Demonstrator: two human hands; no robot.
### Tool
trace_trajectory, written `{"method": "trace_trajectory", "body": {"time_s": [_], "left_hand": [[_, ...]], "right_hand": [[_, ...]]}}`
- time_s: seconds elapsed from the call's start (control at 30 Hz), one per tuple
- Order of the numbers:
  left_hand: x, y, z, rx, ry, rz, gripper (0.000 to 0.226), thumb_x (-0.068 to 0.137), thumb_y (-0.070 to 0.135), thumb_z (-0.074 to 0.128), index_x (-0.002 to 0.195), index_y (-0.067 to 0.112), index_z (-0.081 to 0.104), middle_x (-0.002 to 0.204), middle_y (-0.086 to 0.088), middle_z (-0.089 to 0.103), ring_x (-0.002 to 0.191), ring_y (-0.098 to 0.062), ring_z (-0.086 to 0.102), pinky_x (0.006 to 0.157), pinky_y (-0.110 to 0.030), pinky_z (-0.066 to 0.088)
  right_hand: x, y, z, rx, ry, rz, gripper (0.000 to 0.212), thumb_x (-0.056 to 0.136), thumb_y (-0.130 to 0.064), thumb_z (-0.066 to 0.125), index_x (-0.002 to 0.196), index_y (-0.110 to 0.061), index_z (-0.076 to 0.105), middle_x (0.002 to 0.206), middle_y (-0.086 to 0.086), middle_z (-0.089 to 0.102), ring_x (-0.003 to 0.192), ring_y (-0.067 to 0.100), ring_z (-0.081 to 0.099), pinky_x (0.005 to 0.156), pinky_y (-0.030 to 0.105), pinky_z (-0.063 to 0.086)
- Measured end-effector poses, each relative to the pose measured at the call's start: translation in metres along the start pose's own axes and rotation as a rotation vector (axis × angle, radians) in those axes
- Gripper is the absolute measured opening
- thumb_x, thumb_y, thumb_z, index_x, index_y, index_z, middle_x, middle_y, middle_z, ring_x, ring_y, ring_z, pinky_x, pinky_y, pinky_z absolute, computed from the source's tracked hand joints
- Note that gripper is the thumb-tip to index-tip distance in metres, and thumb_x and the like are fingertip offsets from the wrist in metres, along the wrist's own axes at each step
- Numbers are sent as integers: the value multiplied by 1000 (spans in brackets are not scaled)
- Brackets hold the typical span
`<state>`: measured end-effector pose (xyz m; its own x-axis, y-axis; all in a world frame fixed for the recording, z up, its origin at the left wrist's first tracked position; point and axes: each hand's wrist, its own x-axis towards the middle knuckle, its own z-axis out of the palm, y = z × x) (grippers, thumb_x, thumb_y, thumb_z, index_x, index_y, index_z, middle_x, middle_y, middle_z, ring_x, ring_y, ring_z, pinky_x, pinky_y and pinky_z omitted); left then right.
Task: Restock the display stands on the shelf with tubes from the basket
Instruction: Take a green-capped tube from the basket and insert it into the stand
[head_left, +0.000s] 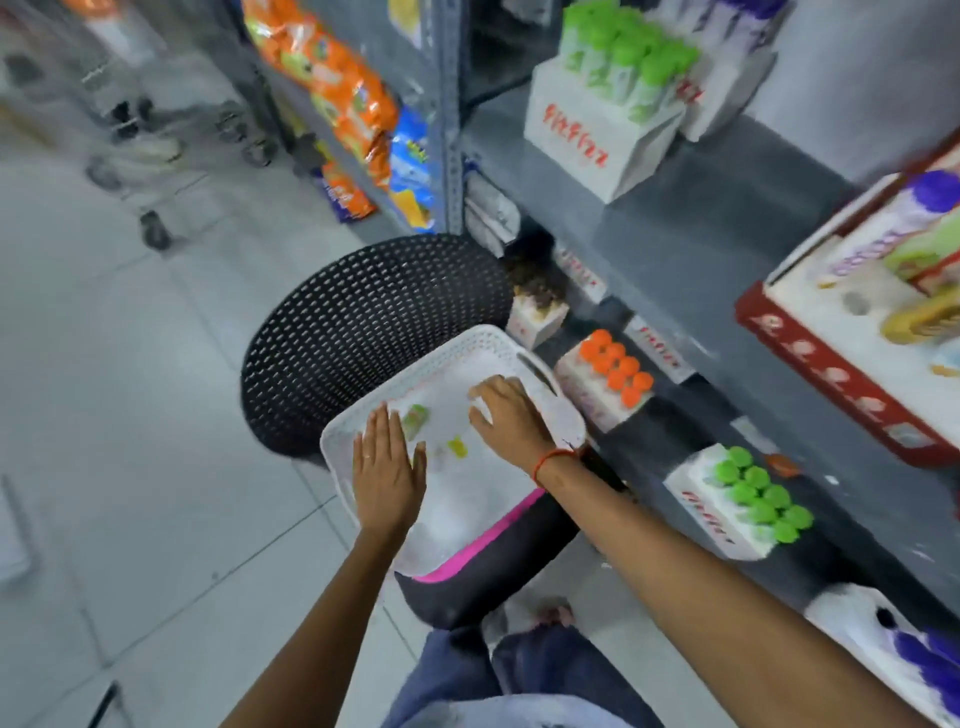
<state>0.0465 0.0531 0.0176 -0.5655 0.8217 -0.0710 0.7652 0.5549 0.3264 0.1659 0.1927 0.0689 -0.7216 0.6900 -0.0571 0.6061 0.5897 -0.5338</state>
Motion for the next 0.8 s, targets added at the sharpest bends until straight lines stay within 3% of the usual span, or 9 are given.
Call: {"method": "trace_trajectory", "body": {"time_s": [0.1,0.2,0.33,0.43,0.5,0.57,0.63,0.7,0.8], "left_hand": [[-13,-38,7,24,-23,-126,57,95,27,32,142,-5,31,151,-22,32,140,-34,31,116,-48,22],[-23,-63,15,28,-67,-206,56,95,16,43,145,-2,24,154,-20,24,144,-32,23,118,-47,17],[-33,-81,24,11,-153,-231,56,100,19,31,149,4,9,159,-13,6,147,-26,9,120,-44,9],[-35,-87,27,13,-179,-222,58,100,23,28,149,8,2,160,-9,-1,148,-22,4,120,-43,6],[-34,-86,28,24,-182,-224,58,100,23,26,149,10,-2,160,-7,-4,148,-21,1,120,-42,4],[-34,-85,29,28,-182,-241,59,100,23,26,149,10,-3,160,-7,-5,148,-21,0,120,-41,3],[-34,-85,29,36,-191,-253,59,100,25,24,150,10,-4,160,-8,-6,148,-20,-2,121,-40,2],[-34,-85,28,41,-199,-257,59,100,26,23,150,9,-4,160,-8,-6,148,-20,-3,121,-40,2],[-32,-83,27,93,-208,-246,60,100,30,22,149,8,-5,160,-9,-6,148,-21,-5,121,-40,0]], "right_hand": [[12,-17,49,-41,-268,-49,23,93,-8,49,109,2,63,117,23,60,113,36,50,103,40,35],[25,-39,86,-90,-406,-128,32,92,-7,48,122,-1,57,136,17,52,132,30,40,112,34,27],[35,-60,123,-195,-570,-242,42,91,0,44,132,-7,50,133,20,47,122,35,47,97,47,46],[32,-57,144,-315,-654,-338,40,98,-15,39,138,-12,43,144,18,42,127,36,46,106,46,41],[28,-51,155,-392,-598,-399,40,100,-32,38,135,-13,44,142,20,46,129,36,45,109,46,39],[24,-49,162,-400,-571,-388,36,98,-34,42,122,-9,50,125,26,55,113,39,55,95,45,48],[17,-52,158,-375,-609,-266,31,93,-23,52,119,-6,50,124,24,51,108,40,56,87,45,50],[10,-50,153,-429,-573,-317,31,86,-3,58,117,-2,51,128,20,44,105,40,53,81,45,53],[3,-42,139,-379,-438,-293,24,89,3,49,113,-1,52,131,18,42,103,37,52,76,46,55]]}}
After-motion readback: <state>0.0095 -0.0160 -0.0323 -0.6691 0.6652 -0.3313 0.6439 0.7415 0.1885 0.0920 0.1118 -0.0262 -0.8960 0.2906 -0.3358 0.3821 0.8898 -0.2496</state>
